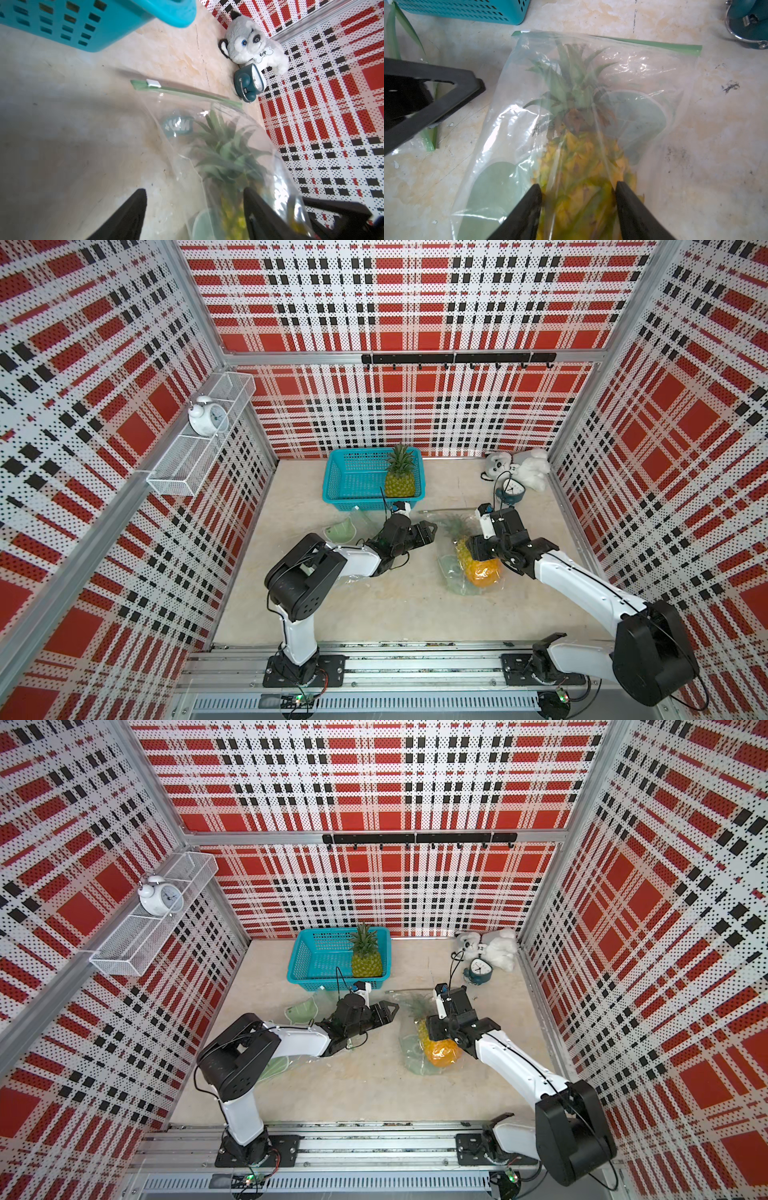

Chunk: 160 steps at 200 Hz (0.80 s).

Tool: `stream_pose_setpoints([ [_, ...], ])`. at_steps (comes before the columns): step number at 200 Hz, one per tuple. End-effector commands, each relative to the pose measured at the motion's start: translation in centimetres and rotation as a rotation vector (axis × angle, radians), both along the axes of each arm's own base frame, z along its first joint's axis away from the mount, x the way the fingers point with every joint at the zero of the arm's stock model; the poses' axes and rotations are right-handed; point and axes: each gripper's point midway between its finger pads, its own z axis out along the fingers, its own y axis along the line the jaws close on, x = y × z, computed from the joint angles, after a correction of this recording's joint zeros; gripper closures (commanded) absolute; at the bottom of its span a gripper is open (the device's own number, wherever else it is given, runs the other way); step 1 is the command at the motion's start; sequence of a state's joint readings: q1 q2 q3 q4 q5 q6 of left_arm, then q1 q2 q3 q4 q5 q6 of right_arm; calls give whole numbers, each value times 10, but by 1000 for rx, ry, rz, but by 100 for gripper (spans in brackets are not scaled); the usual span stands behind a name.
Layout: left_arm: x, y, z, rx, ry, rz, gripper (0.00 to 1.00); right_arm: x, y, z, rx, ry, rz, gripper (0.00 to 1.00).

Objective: Open the zip-top bag and take out the pineapple
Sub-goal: Move the zipper food storage bag to the center of the board, then pick up the zipper food storage bag at the center of the board.

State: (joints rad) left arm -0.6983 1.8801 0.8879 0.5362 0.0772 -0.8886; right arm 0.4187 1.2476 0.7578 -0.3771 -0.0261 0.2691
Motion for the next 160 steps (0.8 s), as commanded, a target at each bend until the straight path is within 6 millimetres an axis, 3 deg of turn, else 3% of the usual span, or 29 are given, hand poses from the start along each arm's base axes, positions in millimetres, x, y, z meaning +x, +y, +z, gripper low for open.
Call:
stream_pose_setpoints([
  [1,18,1,-5,-20,-6,63,24,-45,-7,-41,-38,195,-17,40],
  [20,30,9,-15,-33,7,95,24,-46,-8,-42,-40,195,-18,40],
  [56,43,-6,-13,-95,-18,34,26,-45,-7,-45,-50,196,-12,40],
  [104,49,-9,-16,-189,-25,13,26,-44,-6,-50,-56,205,-7,40],
  [146,53,-20,-20,-227,-19,-12,32,-43,-6,-49,-58,202,-6,40],
  [160,53,-21,-23,-228,-14,-6,39,-43,-5,-48,-55,199,-4,40],
])
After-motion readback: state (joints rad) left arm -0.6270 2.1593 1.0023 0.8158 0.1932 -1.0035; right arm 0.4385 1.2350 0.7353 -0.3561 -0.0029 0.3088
